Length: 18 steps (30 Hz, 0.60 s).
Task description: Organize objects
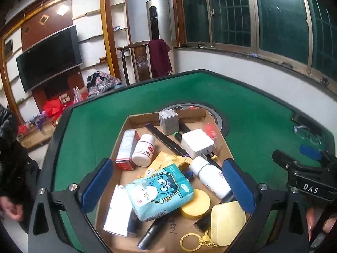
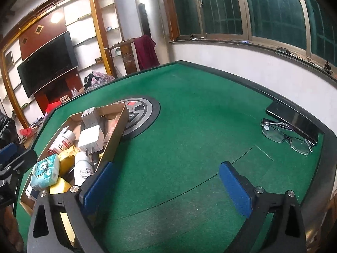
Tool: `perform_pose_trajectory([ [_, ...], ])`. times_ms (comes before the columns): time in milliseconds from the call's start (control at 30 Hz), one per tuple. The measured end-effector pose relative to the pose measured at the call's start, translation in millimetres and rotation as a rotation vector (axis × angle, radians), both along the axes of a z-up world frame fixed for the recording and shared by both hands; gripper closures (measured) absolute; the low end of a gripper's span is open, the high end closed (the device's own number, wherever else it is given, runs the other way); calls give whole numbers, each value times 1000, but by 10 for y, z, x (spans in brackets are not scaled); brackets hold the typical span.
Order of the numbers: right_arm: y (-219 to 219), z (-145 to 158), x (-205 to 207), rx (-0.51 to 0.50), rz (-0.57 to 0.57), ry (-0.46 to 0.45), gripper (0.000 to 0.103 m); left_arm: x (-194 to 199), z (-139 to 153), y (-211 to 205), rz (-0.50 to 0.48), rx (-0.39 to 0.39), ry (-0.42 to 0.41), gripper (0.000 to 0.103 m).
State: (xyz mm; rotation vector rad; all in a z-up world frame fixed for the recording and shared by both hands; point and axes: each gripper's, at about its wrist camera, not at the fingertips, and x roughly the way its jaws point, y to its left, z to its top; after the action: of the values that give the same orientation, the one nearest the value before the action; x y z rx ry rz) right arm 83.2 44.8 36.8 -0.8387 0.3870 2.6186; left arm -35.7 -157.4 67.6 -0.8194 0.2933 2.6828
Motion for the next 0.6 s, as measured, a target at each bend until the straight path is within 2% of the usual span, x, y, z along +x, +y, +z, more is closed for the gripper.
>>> perform_pose_trajectory([
  [233, -3, 6, -4, -5, 1, 0, 1, 110, 8, 172, -24, -65, 40, 0],
  [367, -4, 12, 4, -6, 7, 10, 1, 149, -33, 226, -62, -62, 23, 0],
  [600, 14, 26, 23, -16, 10, 28, 1, 166, -151, 334, -93, -102, -2, 0],
])
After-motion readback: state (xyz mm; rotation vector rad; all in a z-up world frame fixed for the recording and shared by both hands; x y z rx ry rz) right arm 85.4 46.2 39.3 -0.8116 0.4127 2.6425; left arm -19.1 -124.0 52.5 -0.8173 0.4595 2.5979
